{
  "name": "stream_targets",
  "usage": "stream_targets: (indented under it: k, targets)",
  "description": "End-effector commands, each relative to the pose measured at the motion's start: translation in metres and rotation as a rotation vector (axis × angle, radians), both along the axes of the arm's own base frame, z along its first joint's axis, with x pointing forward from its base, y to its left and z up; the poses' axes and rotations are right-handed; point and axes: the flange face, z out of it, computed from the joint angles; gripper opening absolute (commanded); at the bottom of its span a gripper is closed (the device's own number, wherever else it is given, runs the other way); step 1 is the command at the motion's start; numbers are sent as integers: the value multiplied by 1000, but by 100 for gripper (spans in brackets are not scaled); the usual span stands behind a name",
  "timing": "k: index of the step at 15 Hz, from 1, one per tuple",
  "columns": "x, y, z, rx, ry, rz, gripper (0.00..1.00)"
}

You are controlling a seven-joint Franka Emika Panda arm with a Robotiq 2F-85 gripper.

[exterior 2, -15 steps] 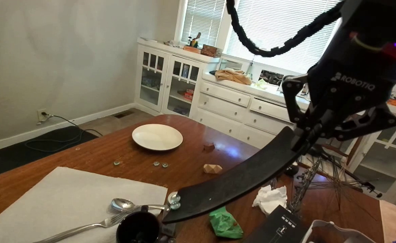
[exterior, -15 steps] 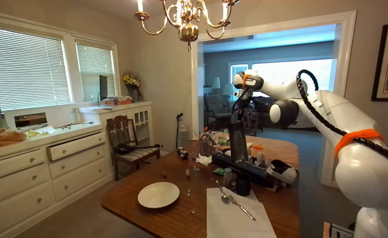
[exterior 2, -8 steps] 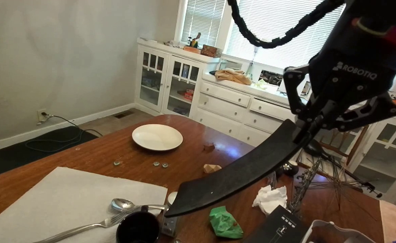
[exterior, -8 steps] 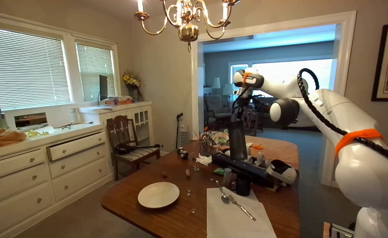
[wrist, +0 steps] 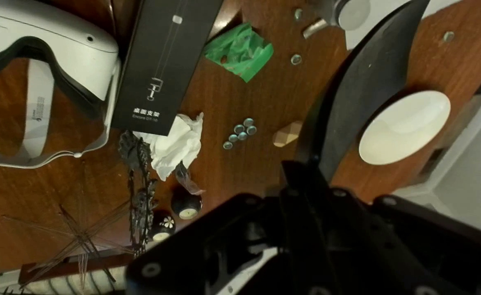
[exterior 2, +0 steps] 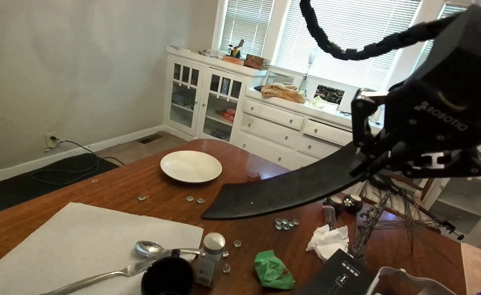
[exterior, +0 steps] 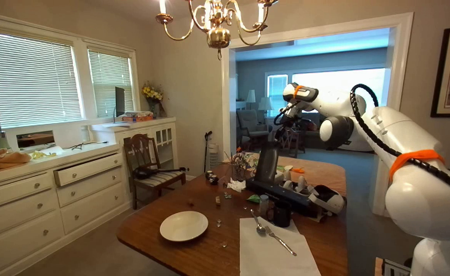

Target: Put the glass marbles in the black mug cup

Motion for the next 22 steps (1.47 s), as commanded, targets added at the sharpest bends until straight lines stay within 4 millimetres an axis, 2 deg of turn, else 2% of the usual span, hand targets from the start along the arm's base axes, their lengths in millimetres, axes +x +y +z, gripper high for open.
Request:
stream_targets:
  k: [1, 4, 11, 14, 18, 22]
  targets:
    - [7, 1, -12, 151, -100, -52, 2]
    - [19, 10, -25, 230, -151, -38, 2]
    - [52, 48, -57, 359, -186, 67, 2]
    - [68, 68, -82, 417, -185, 117, 2]
    - [74, 86, -115, 463, -110, 155, 2]
    - [65, 90, -147, 458, 35, 157, 2]
